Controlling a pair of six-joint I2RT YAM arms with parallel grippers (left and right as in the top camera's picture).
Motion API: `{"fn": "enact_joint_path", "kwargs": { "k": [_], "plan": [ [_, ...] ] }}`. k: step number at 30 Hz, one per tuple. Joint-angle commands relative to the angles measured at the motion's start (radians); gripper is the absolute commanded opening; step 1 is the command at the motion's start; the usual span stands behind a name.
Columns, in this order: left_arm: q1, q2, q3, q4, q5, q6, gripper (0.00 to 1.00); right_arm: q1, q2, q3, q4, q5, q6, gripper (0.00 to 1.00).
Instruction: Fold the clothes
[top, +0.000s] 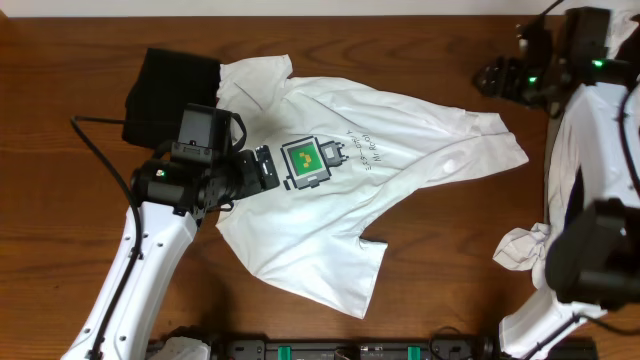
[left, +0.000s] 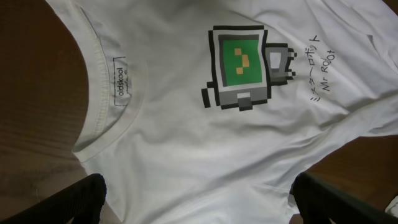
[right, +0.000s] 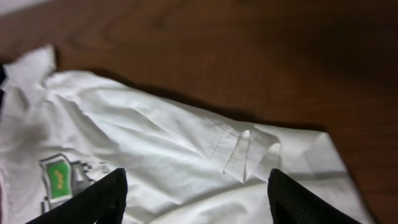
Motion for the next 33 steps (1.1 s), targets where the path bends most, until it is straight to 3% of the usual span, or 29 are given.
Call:
{"fn": "enact_joint_path", "kwargs": {
  "k": [1, 5, 15, 27, 33],
  "plan": [
    [0.004, -0.001, 0.007, -0.002, 0.003, 0.009, 0.98, 0.009, 0.035, 0.001, -0.001, -0.025, -0.008, 0.70],
    [0.004, -0.001, 0.007, -0.002, 0.003, 0.009, 0.98, 0.007, 0.061, 0.000, -0.010, -0.026, 0.023, 0.67],
    [0.004, -0.001, 0.007, -0.002, 0.003, 0.009, 0.98, 0.017, 0.075, -0.002, -0.015, -0.026, 0.100, 0.48],
    [0.004, -0.001, 0.007, -0.002, 0.003, 0.009, 0.98, 0.055, 0.156, -0.016, 0.051, 0.008, 0.285, 0.47],
    [0.004, -0.001, 0.007, -0.002, 0.003, 0.009, 0.98, 0.057, 0.199, -0.016, 0.058, 0.039, 0.296, 0.46]
  ]
}}
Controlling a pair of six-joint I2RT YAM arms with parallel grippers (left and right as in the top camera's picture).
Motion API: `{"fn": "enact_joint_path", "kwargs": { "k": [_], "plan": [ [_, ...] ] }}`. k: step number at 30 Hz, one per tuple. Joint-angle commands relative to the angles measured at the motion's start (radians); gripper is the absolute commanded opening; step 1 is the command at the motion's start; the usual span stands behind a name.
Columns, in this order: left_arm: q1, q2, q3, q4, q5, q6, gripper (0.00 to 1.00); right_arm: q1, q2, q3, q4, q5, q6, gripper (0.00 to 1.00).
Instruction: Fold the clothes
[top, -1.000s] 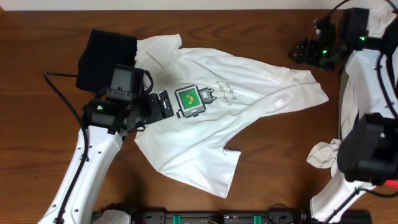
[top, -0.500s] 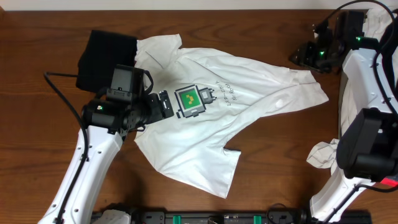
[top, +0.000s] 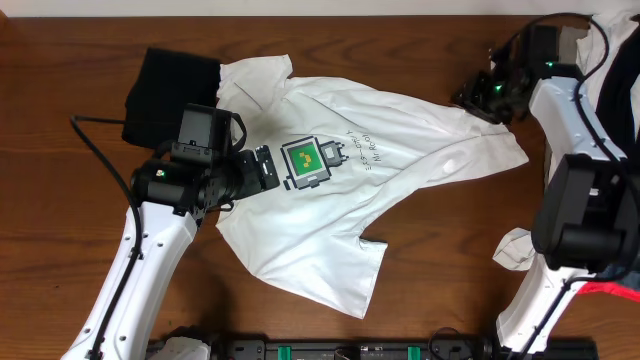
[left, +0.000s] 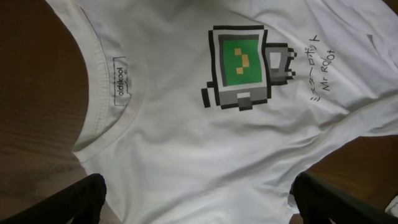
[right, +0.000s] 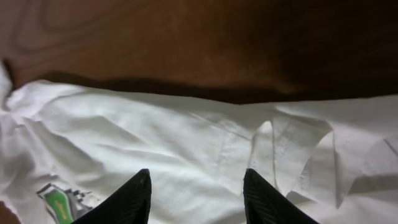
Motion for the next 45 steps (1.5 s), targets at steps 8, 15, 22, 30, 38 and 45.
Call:
{"fn": "enact_joint_path", "kwargs": {
  "k": [8, 15, 22, 30, 38, 45],
  "plan": [
    [0.004, -0.001, 0.007, -0.002, 0.003, 0.009, 0.98, 0.011, 0.081, -0.011, 0.006, 0.060, 0.035, 0.45],
    [0.004, -0.001, 0.007, -0.002, 0.003, 0.009, 0.98, 0.011, 0.118, -0.011, 0.022, 0.063, 0.036, 0.45],
    [0.004, -0.001, 0.007, -0.002, 0.003, 0.009, 0.98, 0.011, 0.123, -0.011, 0.060, 0.055, 0.036, 0.39],
    [0.004, -0.001, 0.007, -0.002, 0.003, 0.009, 0.98, 0.010, 0.122, -0.011, 0.140, -0.058, 0.085, 0.36],
    [0.004, -0.001, 0.007, -0.002, 0.003, 0.009, 0.98, 0.011, 0.122, -0.011, 0.143, -0.057, 0.102, 0.35],
    [0.004, -0.001, 0.007, -0.002, 0.003, 0.009, 0.98, 0.017, 0.122, -0.011, 0.136, -0.051, 0.102, 0.36]
  ]
}}
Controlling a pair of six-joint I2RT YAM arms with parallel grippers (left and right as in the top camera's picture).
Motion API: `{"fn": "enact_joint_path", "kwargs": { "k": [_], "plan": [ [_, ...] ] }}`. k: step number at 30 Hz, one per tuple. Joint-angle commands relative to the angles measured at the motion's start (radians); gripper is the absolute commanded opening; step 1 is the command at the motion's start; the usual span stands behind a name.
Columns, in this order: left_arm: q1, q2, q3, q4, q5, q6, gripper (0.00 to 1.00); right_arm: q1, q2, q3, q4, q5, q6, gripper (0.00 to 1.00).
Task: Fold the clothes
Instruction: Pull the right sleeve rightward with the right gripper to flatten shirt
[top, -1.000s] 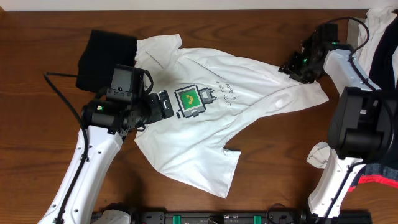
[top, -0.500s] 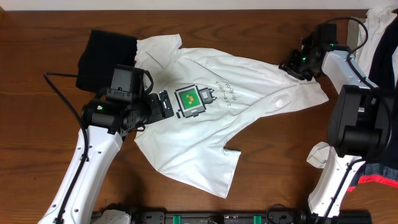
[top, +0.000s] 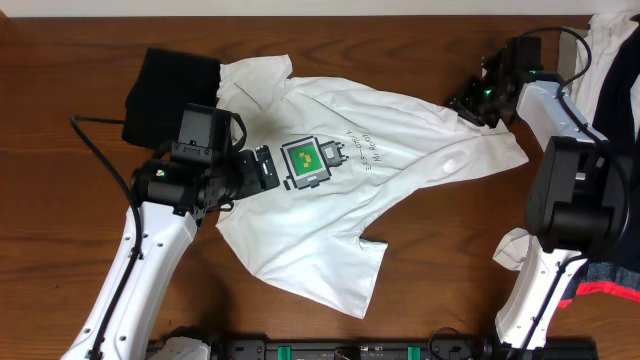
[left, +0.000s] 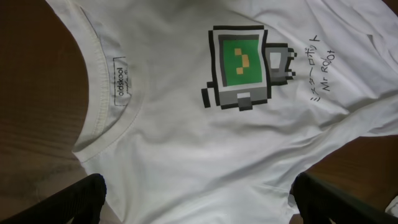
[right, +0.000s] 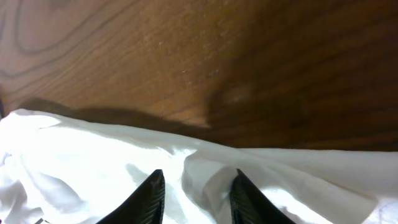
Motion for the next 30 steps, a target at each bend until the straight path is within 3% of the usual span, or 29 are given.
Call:
{"fn": "enact_joint_path", "kwargs": {
  "k": [1, 8, 10, 12, 13, 15, 30],
  "plan": [
    [0.004, -0.001, 0.007, -0.002, 0.003, 0.009, 0.98, 0.012, 0.005, -0.005, -0.011, 0.001, 0.008, 0.40],
    [0.004, -0.001, 0.007, -0.002, 0.003, 0.009, 0.98, 0.005, 0.005, -0.005, -0.047, 0.023, 0.001, 0.39],
    [0.004, -0.001, 0.007, -0.002, 0.003, 0.009, 0.98, 0.005, 0.005, -0.005, -0.048, 0.007, 0.002, 0.32],
    [0.004, -0.001, 0.007, -0.002, 0.003, 0.009, 0.98, 0.005, 0.005, -0.005, -0.053, 0.008, 0.001, 0.19],
    [0.004, -0.001, 0.007, -0.002, 0.003, 0.009, 0.98, 0.004, 0.005, -0.005, -0.055, 0.009, 0.001, 0.08],
    [0.004, -0.001, 0.007, -0.002, 0.003, 0.009, 0.98, 0.000, 0.005, -0.005, -0.053, 0.009, 0.000, 0.01],
    [0.004, -0.001, 0.007, -0.002, 0.003, 0.009, 0.98, -0.051, 0.005, 0.161, 0.027, 0.043, -0.131, 0.01]
  ]
}}
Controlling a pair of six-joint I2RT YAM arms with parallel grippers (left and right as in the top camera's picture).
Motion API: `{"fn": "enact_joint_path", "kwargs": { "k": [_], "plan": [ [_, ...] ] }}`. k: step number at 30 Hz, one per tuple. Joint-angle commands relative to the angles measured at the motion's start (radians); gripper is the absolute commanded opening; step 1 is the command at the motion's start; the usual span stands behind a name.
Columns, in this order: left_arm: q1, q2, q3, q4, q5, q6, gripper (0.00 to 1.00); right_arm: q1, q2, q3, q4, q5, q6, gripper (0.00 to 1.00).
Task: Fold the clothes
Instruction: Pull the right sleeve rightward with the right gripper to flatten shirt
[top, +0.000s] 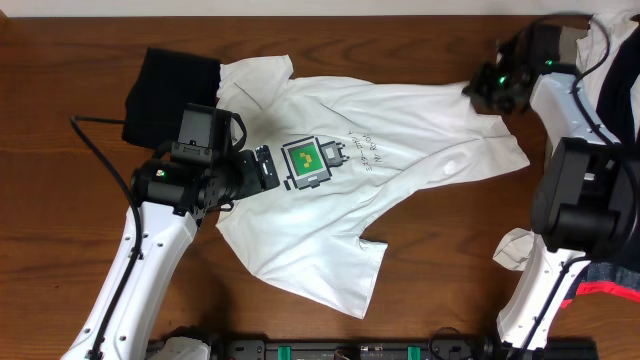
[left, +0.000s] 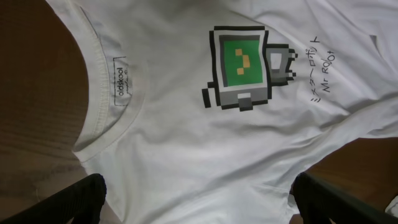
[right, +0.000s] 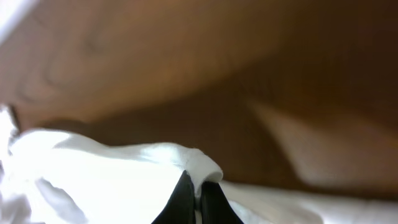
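Observation:
A white T-shirt with a green pixel-robot print lies spread, slightly crumpled, on the wooden table. My right gripper is at the shirt's far right corner, shut on a pinched fold of the white fabric, lifted a little off the wood. My left gripper hangs open over the shirt near the collar, its two fingers wide apart with cloth below them, touching nothing.
A black folded garment lies at the far left, under the shirt's sleeve. A crumpled white cloth and more clothes sit along the right edge. Bare wooden table surrounds the shirt.
My right gripper, then open with its fingers astride the shirt's edge, has shut on a fold of it and risen slightly, drawing that corner up. The left arm has not moved.
My right gripper first stood open beyond the shirt's far right corner. Then it was lower over the sleeve there, then down at the cloth's edge with narrowed fingers. Now it pinches the fabric. My left gripper stayed open near the collar throughout.

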Motion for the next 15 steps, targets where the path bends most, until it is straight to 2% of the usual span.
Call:
{"fn": "enact_joint_path", "kwargs": {
  "k": [1, 11, 15],
  "plan": [
    [0.004, -0.001, 0.007, -0.002, 0.003, 0.009, 0.98, -0.008, 0.001, 0.069, 0.048, 0.039, -0.069, 0.01],
    [0.004, -0.001, 0.007, -0.002, 0.003, 0.009, 0.98, 0.018, 0.047, 0.072, 0.280, 0.237, -0.234, 0.01],
    [0.004, -0.001, 0.007, -0.002, 0.003, 0.009, 0.98, 0.019, 0.088, 0.072, 0.381, 0.305, -0.252, 0.01]
  ]
}}
